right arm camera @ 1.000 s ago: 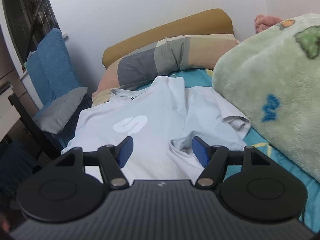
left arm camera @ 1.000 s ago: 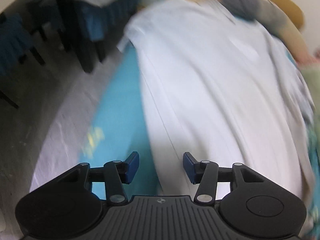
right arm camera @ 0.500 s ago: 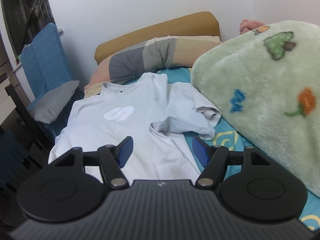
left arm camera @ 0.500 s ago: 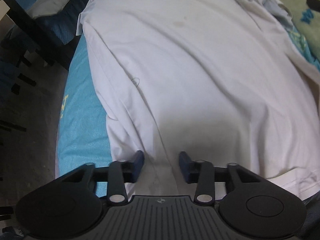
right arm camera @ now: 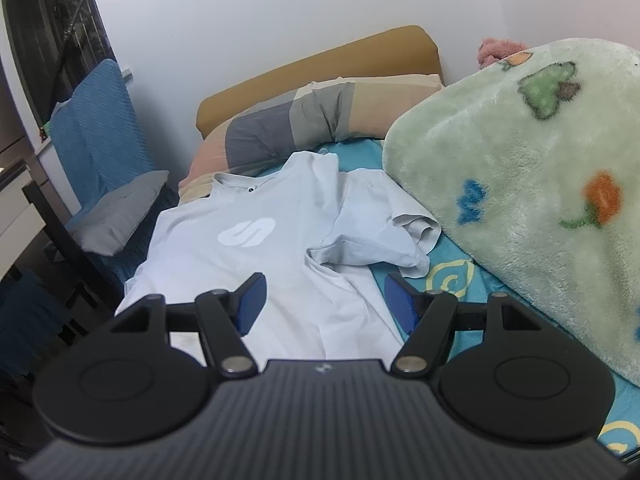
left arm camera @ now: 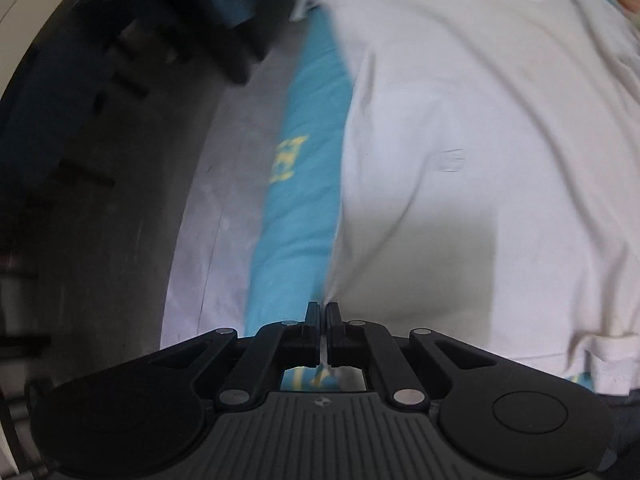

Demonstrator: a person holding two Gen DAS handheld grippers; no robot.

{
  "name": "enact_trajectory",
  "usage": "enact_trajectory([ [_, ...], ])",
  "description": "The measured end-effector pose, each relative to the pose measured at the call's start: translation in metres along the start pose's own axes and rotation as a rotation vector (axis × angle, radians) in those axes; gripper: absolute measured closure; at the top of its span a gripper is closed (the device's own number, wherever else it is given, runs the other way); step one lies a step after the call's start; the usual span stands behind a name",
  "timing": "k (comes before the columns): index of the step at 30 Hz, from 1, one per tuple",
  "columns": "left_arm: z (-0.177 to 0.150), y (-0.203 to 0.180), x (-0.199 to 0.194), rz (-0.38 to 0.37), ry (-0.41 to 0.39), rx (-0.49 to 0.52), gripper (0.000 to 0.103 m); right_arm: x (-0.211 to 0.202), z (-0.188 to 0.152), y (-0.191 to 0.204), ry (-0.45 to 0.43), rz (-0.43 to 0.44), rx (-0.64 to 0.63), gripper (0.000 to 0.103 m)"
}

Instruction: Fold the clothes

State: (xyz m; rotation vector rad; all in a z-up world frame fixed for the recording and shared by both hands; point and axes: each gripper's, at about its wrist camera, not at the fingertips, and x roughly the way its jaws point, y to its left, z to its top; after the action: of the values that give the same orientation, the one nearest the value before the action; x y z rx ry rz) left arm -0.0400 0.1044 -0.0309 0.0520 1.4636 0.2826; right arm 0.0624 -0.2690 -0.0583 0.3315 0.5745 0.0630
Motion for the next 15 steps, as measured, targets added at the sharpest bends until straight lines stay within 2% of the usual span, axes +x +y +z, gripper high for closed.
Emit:
enact_trajectory([
  [1, 0.000, 0.005, -0.002, 0.003, 0.003, -0.018, 0.099, -0.001, 0.000, 0.000, 0.000, 0.002, -0.001, 0.035],
  [3, 0.003, 0.006, -0.007, 0.005, -0.026, -0.021, 0.085, -0.002, 0.000, 0.001, -0.001, 0.006, -0.003, 0.035],
  [4, 0.006, 0.007, -0.010, 0.002, -0.044, -0.021, 0.082, -0.002, 0.000, 0.002, -0.002, 0.007, -0.005, 0.035],
  [6, 0.006, -0.002, -0.020, 0.000, -0.084, -0.013, 0.062, -0.004, 0.000, 0.003, -0.004, 0.010, -0.008, 0.035],
  [7, 0.005, -0.007, -0.027, -0.007, -0.110, -0.006, 0.057, -0.005, 0.001, 0.004, -0.005, 0.011, -0.008, 0.035],
  [8, 0.008, -0.014, -0.034, -0.023, -0.143, 0.001, 0.051, -0.005, 0.001, 0.004, -0.006, 0.014, -0.005, 0.035],
  [11, 0.014, -0.029, -0.056, -0.073, -0.270, 0.028, 0.046, -0.008, 0.003, 0.005, -0.014, 0.025, 0.002, 0.035],
  [12, 0.016, -0.033, -0.064, -0.091, -0.322, 0.038, 0.038, -0.009, 0.003, 0.005, -0.018, 0.028, 0.003, 0.035],
  [15, 0.027, -0.044, -0.085, -0.130, -0.469, 0.060, 0.023, -0.012, 0.005, 0.006, -0.030, 0.032, 0.004, 0.035],
])
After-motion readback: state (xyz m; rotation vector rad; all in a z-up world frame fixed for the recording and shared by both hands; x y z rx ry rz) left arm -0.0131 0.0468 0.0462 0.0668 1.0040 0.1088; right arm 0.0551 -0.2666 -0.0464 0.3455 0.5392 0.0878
